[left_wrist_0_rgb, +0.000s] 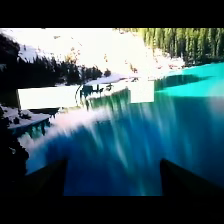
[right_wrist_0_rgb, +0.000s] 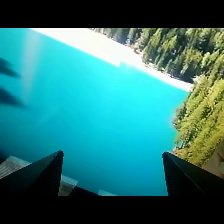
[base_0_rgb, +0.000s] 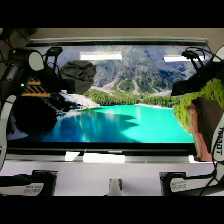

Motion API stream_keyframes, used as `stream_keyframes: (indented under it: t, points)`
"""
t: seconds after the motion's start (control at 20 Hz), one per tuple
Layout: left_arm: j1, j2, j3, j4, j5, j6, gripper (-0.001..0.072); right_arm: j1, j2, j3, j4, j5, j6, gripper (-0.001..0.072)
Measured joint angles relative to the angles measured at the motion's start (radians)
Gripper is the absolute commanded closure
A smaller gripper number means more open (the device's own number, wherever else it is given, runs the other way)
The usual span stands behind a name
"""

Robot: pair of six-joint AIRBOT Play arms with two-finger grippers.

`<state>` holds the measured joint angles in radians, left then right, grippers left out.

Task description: Fold the shirts.

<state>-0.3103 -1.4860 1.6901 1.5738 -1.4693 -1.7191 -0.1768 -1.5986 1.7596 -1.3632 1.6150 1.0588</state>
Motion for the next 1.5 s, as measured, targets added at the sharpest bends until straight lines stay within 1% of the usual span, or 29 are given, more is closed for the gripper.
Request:
stream_keyframes:
  t: [0.8, 0.9, 1.05, 1.15, 1.25, 1.35, 1.4, 1.5]
  points:
    - [0.000, 0.000, 0.000, 0.000, 0.010, -0.006, -0.0007, 0.000, 0.000, 0.000, 0.000, 0.000, 0.000, 0.0032]
    - [0.000, -0.003, 0.000, 0.000, 0.051, -0.016, -0.0006, 0.000, 0.000, 0.000, 0.000, 0.000, 0.000, 0.0032]
    - [-0.001, -0.019, 0.000, -0.013, 0.155, -0.025, -0.0006, 0.000, 0.000, 0.000, 0.000, -0.016, 0.000, 0.0032]
    - [0.001, -0.040, 0.000, -0.012, 0.258, -0.029, -0.0006, 0.000, 0.000, 0.000, 0.000, -0.030, 0.000, 0.0032]
    - [0.022, -0.066, 0.007, 0.028, 0.365, -0.042, -0.0007, 0.000, 0.000, 0.000, 0.000, -0.051, 0.000, 0.0032]
    - [0.084, -0.103, 0.019, 0.053, 0.421, -0.099, -0.0006, 0.000, 0.000, 0.000, 0.000, -0.070, 0.000, 0.0032]
    - [0.136, -0.127, 0.023, 0.034, 0.430, -0.132, -0.0007, 0.000, 0.000, 0.000, 0.000, -0.076, -0.001, 0.0032]
    - [0.256, -0.186, 0.024, -0.070, 0.420, -0.175, -0.0006, 0.000, 0.000, 0.000, 0.001, -0.089, -0.003, 0.0032]
